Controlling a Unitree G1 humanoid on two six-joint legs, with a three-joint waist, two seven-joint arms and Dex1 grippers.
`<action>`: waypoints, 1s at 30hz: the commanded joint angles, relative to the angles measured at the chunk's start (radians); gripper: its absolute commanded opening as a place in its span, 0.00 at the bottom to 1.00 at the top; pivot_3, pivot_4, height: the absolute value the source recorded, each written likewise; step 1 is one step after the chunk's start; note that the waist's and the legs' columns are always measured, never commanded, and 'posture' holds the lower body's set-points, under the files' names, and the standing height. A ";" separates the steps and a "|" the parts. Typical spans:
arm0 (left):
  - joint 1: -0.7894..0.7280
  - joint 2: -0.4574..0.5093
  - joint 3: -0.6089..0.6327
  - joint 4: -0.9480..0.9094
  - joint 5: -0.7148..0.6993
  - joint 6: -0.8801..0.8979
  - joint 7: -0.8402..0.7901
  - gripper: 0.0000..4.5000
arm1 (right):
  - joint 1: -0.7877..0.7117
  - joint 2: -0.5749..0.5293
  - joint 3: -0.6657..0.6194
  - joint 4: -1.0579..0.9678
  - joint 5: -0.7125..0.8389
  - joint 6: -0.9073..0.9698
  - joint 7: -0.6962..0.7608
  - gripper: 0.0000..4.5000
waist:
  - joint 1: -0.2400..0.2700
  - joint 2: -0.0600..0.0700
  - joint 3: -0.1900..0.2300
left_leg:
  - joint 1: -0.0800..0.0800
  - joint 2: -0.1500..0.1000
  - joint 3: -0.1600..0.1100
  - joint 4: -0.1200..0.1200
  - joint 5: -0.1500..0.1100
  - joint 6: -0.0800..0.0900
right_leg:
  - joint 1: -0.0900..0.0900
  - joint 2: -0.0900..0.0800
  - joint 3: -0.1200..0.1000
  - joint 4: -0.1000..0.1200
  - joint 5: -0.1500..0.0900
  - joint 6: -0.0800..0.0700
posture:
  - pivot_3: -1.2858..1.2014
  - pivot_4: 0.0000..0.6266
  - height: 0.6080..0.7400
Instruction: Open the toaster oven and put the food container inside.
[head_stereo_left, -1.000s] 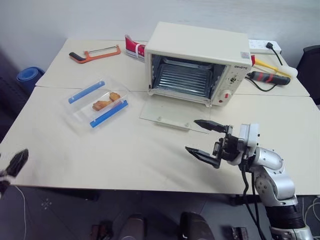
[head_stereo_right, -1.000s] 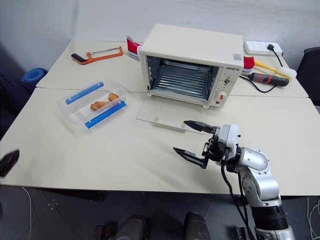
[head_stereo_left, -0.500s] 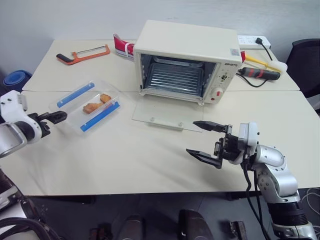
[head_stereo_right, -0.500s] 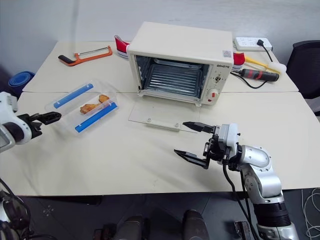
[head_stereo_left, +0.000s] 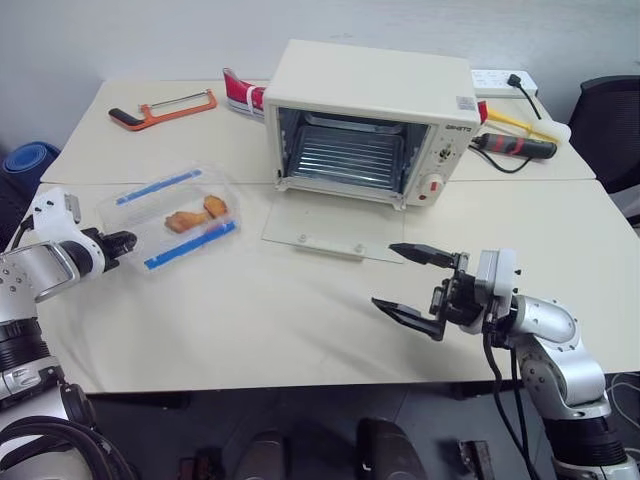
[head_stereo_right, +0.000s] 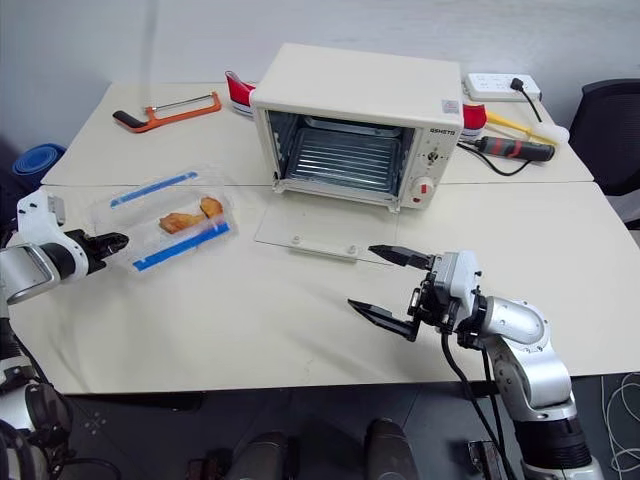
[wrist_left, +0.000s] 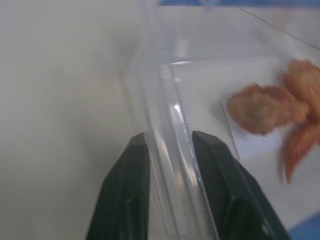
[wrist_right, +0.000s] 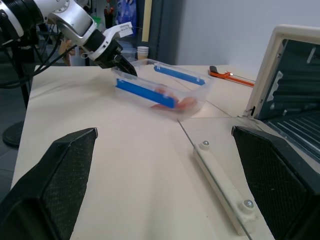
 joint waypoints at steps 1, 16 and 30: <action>-0.031 0.071 -0.011 -0.063 -0.009 -0.009 -0.108 0.07 | 0.016 -0.016 -0.044 -0.067 0.000 -0.010 -0.032 1.00 | 0.000 -0.001 0.000 | 0.000 0.000 0.000 0.000 0.000 0.000 | 0.000 0.000 0.000 0.000 0.000 0.000 | 0.52 0.24 1.00; -0.377 -0.091 -0.302 -0.176 -0.003 0.222 -0.210 0.07 | 0.122 -0.084 -0.167 -0.143 0.006 0.035 -0.119 1.00 | 0.054 -0.003 0.002 | -0.002 -0.002 0.001 0.003 0.001 0.002 | 0.000 -0.001 0.002 0.001 0.000 0.001 | 0.52 0.24 1.00; -0.524 -0.434 -0.461 -0.016 0.214 0.033 -0.114 0.07 | 0.260 -0.073 -0.224 -0.276 0.019 0.092 -0.223 1.00 | 0.034 -0.003 0.002 | -0.005 -0.001 0.009 0.001 0.002 0.002 | -0.009 -0.001 0.007 0.003 0.001 0.001 | 0.52 0.24 1.00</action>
